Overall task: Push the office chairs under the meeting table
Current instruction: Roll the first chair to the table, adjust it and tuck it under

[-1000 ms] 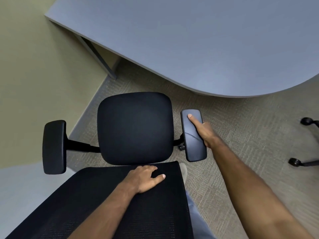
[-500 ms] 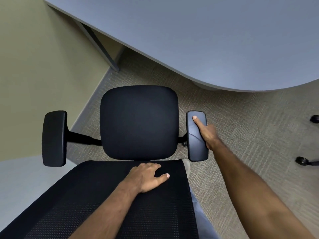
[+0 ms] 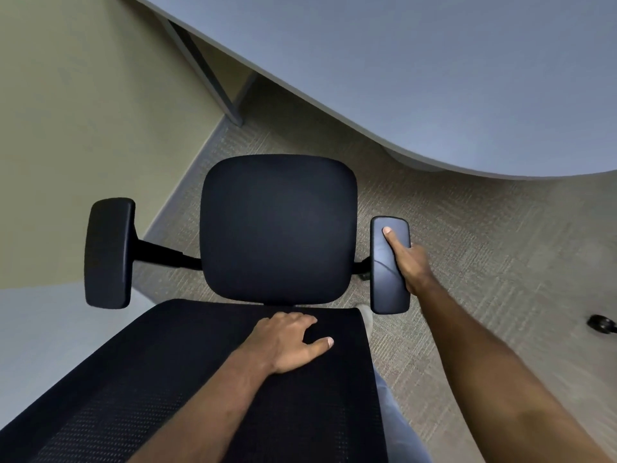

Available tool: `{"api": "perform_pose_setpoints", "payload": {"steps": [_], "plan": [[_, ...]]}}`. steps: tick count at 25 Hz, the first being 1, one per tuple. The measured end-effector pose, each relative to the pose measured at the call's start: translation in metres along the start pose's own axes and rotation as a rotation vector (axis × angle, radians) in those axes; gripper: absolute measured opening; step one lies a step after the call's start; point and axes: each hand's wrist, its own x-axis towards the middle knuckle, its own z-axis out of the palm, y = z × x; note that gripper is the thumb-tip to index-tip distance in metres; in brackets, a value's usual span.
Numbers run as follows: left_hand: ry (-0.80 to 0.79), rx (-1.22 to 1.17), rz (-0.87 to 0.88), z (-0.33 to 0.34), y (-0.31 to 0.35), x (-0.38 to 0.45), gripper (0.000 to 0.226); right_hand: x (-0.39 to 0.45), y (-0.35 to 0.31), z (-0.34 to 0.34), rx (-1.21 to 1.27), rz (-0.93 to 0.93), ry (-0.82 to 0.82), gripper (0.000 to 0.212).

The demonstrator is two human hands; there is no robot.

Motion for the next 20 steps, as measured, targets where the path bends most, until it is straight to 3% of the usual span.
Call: {"api": "perform_pose_setpoints", "payload": {"steps": [8, 14, 17, 20], "plan": [[0.027, -0.053, -0.029, -0.008, 0.009, 0.000, 0.079, -0.001, -0.012, 0.002, -0.093, -0.139, 0.042, 0.045], [0.064, -0.103, -0.073, -0.024, -0.014, -0.007, 0.078, -0.024, -0.019, 0.027, -0.465, -0.423, 0.280, 0.064], [0.152, -0.076, -0.147, -0.045, -0.050, -0.011, 0.075, -0.034, -0.017, 0.044, -0.647, -0.474, 0.241, 0.070], [0.357, -0.109, -0.248, -0.067, -0.105, -0.019, 0.069, -0.037, -0.010, 0.050, -0.792, -0.472, 0.210, 0.082]]}}
